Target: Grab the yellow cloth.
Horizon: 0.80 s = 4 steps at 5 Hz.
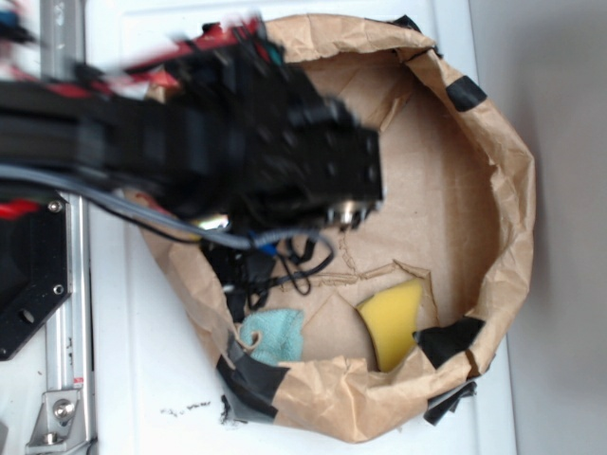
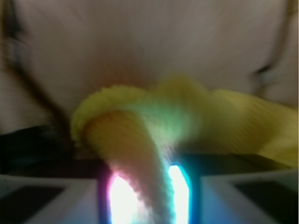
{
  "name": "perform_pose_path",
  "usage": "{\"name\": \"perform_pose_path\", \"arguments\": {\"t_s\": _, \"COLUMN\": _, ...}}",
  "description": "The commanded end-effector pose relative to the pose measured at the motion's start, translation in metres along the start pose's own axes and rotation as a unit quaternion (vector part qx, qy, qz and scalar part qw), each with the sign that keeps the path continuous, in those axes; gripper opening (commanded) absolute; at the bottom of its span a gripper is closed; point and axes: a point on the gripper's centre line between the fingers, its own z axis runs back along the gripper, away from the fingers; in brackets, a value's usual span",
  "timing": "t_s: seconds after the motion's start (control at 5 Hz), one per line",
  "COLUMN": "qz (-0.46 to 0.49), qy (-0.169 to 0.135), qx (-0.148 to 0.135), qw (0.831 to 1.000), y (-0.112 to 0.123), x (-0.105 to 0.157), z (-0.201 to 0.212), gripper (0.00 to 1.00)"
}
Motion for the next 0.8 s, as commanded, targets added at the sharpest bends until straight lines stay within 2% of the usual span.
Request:
{"name": "perform_pose_path", "arguments": {"t_s": 0.0, "qz": 0.058, "qy": -0.224, "qx": -0.028, "qw": 0.972, "y": -0.019, "x": -0.028, "z": 0.100, "gripper": 0.00}}
{"name": "perform_pose_path", "arguments": {"t_s": 0.2, "qz": 0.067, "qy": -0.268, "qx": -0.036, "qw": 0.961, "y": -0.023, "x": -0.034, "z": 0.126, "gripper": 0.00}}
{"name": "perform_pose_path", "arguments": {"t_s": 0.4, "qz": 0.073, "qy": -0.299, "qx": -0.026, "qw": 0.951, "y": -0.021, "x": -0.020, "z": 0.120, "gripper": 0.00}}
{"name": "perform_pose_path", "arguments": {"t_s": 0.6, "qz": 0.122, "qy": -0.298, "qx": -0.011, "qw": 0.947, "y": -0.013, "x": -0.006, "z": 0.113, "gripper": 0.00}}
